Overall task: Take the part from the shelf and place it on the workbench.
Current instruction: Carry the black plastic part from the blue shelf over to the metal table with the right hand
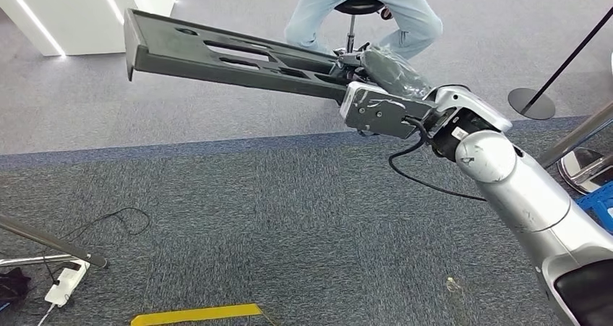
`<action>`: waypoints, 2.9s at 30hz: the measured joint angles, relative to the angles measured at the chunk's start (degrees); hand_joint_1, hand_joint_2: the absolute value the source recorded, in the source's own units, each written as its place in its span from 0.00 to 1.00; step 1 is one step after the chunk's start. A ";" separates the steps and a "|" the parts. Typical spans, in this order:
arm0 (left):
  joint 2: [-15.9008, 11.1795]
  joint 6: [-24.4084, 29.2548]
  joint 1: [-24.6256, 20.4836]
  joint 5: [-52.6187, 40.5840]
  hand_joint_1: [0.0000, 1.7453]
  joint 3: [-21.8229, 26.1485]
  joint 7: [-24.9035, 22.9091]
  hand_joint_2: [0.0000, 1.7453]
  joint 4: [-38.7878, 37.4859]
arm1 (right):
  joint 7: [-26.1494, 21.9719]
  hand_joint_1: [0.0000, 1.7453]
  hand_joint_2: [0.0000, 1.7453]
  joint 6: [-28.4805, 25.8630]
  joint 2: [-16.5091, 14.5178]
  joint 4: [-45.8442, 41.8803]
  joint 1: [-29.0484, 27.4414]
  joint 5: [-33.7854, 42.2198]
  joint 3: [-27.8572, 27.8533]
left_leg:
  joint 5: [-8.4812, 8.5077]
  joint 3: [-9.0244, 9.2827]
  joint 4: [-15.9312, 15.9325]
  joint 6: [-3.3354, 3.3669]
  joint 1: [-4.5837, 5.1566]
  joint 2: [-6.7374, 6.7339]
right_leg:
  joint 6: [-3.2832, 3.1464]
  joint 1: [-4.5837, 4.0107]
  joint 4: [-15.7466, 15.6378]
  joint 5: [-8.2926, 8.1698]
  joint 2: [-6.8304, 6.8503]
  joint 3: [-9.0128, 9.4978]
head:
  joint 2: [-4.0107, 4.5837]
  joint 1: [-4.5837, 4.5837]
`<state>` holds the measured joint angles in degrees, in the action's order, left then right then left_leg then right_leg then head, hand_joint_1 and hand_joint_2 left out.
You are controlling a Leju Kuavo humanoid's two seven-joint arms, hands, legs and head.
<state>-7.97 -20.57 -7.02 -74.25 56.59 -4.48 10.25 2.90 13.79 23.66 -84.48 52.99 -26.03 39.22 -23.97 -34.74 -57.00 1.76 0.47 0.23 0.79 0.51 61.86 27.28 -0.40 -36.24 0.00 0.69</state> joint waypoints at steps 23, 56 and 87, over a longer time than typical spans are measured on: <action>0.20 -0.03 0.10 0.00 0.00 0.00 0.00 1.00 -0.01 | 0.01 1.00 1.00 -0.01 -0.01 -0.06 -0.03 0.00 0.01 | -2.98 -3.67 -8.38 -2.29 -0.64 0.07 | -1.56 0.13 -2.23 -2.09 0.17 1.04 | 0.00 0.37; 0.19 -0.01 0.01 0.00 0.00 0.00 0.01 1.00 -0.02 | 0.01 1.00 1.00 0.01 -0.01 -0.04 0.07 0.00 0.00 | -1.12 -0.84 -2.27 -1.88 -0.23 0.16 | -1.07 -0.02 -2.44 -1.69 0.09 1.39 | 0.00 0.46; 0.21 -0.03 0.07 0.00 0.00 0.00 0.00 1.00 -0.04 | 0.01 1.00 1.00 0.01 -0.02 -0.03 -0.04 0.01 0.01 | -3.10 -4.16 -9.04 -2.63 -0.96 0.08 | -1.48 0.13 -2.48 -1.62 0.19 1.62 | 0.00 0.67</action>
<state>-7.76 -20.60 -6.94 -74.25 56.59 -4.48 10.21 2.91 13.80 23.64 -84.52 52.95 -26.02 39.22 -27.06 -38.90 -66.04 -0.87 -0.49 0.31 -0.69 0.64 59.39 25.66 -0.22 -34.63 0.00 1.36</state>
